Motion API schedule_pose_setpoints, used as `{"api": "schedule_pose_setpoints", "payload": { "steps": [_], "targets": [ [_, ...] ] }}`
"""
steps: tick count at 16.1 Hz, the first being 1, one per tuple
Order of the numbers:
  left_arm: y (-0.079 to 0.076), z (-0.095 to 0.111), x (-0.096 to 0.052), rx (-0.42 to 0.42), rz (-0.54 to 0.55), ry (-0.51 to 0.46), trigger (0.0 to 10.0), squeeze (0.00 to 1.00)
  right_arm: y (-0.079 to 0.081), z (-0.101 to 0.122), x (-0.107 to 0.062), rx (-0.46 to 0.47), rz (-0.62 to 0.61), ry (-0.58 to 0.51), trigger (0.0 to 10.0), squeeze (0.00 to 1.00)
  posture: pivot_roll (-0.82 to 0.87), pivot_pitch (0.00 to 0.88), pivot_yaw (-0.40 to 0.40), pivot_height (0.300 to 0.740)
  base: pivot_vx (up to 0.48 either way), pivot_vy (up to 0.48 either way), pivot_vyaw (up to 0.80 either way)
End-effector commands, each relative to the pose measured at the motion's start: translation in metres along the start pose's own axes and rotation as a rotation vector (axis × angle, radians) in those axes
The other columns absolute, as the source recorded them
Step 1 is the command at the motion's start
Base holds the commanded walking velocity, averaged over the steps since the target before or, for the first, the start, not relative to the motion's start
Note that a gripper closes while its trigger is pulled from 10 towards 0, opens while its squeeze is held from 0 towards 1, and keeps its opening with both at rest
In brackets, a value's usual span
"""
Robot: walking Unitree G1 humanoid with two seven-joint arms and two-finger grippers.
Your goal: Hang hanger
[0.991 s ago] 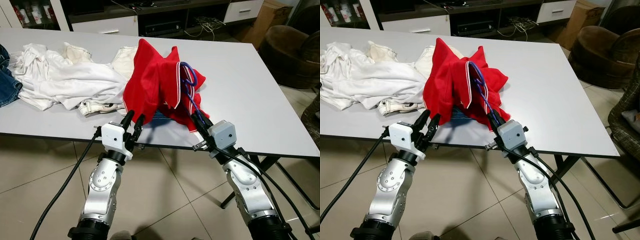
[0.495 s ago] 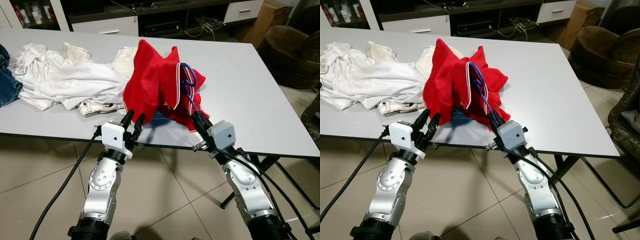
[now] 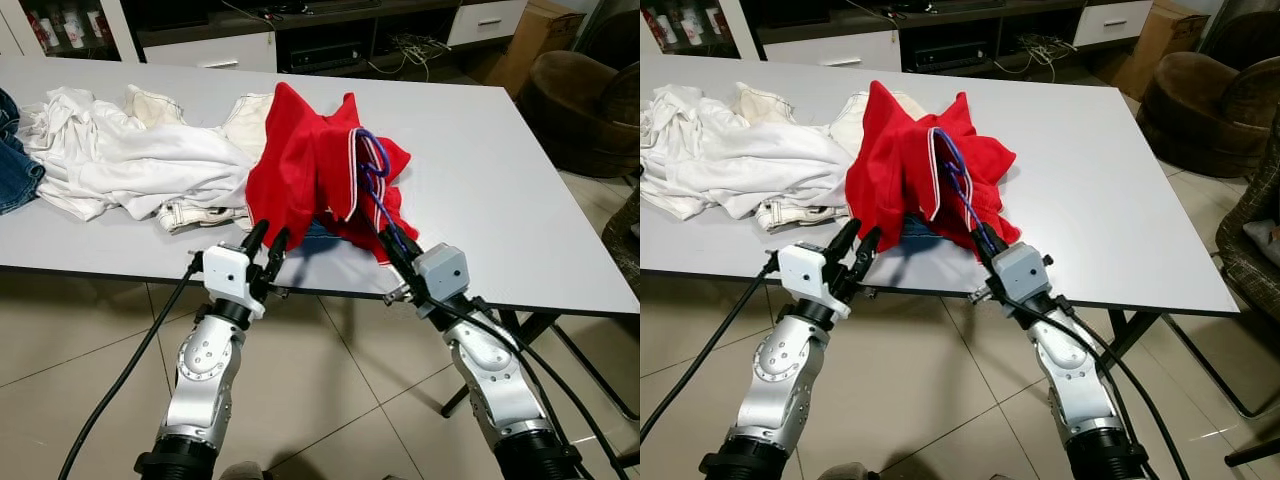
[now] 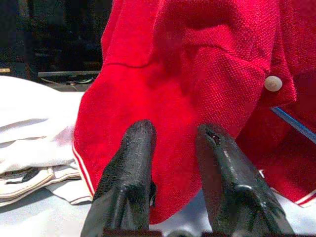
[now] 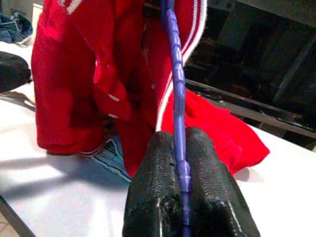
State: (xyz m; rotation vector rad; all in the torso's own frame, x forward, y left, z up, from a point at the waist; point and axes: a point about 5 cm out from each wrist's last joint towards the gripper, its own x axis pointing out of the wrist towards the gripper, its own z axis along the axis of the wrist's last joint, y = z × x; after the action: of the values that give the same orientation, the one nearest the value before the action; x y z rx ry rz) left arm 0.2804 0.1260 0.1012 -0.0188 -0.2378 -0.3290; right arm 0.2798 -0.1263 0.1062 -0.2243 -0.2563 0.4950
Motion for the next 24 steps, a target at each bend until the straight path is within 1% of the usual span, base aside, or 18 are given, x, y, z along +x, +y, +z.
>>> {"api": "schedule_pose_setpoints", "payload": {
  "steps": [1, 14, 24],
  "targets": [
    [-0.0009, -0.0006, 0.0012, -0.003, -0.012, 0.003, 10.0, 0.0, -0.0025, 0.0031, 0.0024, -0.012, 0.001, -0.019, 10.0, 0.0, 0.15, 0.0, -0.009, 0.74, 0.0, 0.0, 0.0],
    [-0.0026, -0.0025, -0.0006, -0.009, -0.01, 0.01, 10.0, 0.0, -0.0016, 0.002, 0.0006, -0.009, 0.001, -0.014, 10.0, 0.0, 0.15, 0.0, -0.01, 0.74, 0.0, 0.0, 0.0],
    [-0.0043, -0.0017, 0.0021, -0.012, -0.013, 0.003, 10.0, 0.0, -0.0036, 0.0027, 0.001, -0.016, -0.002, -0.017, 10.0, 0.0, 0.15, 0.0, -0.012, 0.74, 0.0, 0.0, 0.0]
  ]
}}
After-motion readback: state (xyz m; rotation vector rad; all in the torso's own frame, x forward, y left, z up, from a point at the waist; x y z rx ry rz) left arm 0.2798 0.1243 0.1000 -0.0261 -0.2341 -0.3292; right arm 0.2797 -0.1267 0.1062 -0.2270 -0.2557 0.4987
